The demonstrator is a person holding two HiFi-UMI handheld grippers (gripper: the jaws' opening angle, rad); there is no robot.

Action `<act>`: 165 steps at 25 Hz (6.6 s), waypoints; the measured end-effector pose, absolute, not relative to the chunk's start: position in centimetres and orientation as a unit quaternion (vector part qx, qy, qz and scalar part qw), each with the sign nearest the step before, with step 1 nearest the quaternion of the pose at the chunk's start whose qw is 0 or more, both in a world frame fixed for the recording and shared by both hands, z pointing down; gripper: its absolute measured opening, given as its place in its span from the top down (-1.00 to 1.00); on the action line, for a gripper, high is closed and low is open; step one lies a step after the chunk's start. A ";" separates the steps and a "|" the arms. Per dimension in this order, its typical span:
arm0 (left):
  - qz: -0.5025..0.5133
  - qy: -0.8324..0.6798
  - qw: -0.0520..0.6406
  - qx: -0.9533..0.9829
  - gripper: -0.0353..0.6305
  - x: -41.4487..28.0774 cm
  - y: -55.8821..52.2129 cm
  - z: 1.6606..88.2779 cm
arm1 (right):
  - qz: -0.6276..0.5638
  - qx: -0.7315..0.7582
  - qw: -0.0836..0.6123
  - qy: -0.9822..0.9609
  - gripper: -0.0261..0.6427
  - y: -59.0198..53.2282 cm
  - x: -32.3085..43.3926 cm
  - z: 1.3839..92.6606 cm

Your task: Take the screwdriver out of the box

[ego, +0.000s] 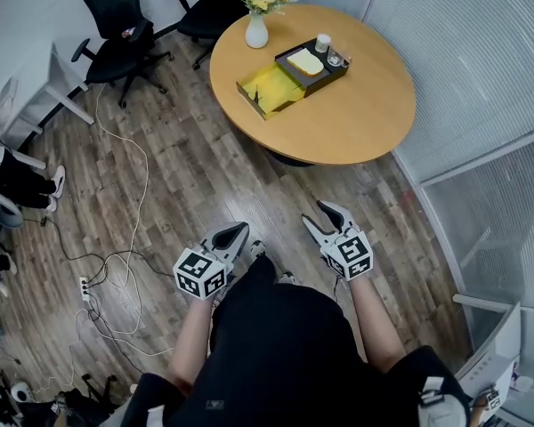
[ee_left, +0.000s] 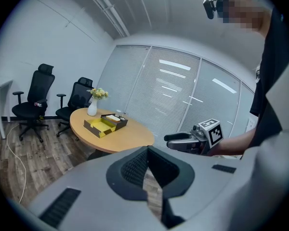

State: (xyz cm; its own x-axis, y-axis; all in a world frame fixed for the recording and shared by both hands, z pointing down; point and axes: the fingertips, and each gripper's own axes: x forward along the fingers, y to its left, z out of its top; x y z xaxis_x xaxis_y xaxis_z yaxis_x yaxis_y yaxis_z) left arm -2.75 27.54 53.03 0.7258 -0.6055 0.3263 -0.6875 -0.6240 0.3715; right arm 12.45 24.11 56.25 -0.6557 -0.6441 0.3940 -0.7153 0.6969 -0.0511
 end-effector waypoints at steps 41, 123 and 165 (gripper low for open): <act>0.103 -0.349 0.254 0.896 0.88 -5.8 13.1 54.3 | 0.120 0.338 0.206 -0.910 0.38 10.6 6.9 59.1; 0.094 -0.312 0.244 0.913 0.88 -7.7 -15.3 53.6 | 0.189 0.353 0.311 -0.862 0.57 -12.3 4.1 65.7; 0.128 -0.233 0.288 0.920 0.88 -9.4 -21.1 57.0 | 0.299 0.334 0.402 -0.798 0.61 -22.5 -1.9 75.8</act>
State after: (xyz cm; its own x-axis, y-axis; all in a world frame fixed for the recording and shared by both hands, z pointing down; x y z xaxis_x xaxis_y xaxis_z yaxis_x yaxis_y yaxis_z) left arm -9.39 -21.07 57.00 0.8592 -0.3546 0.3688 -0.5015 -0.7261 0.4703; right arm -1.90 -22.51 75.81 -0.4545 -0.2928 0.8413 -0.7738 0.5976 -0.2100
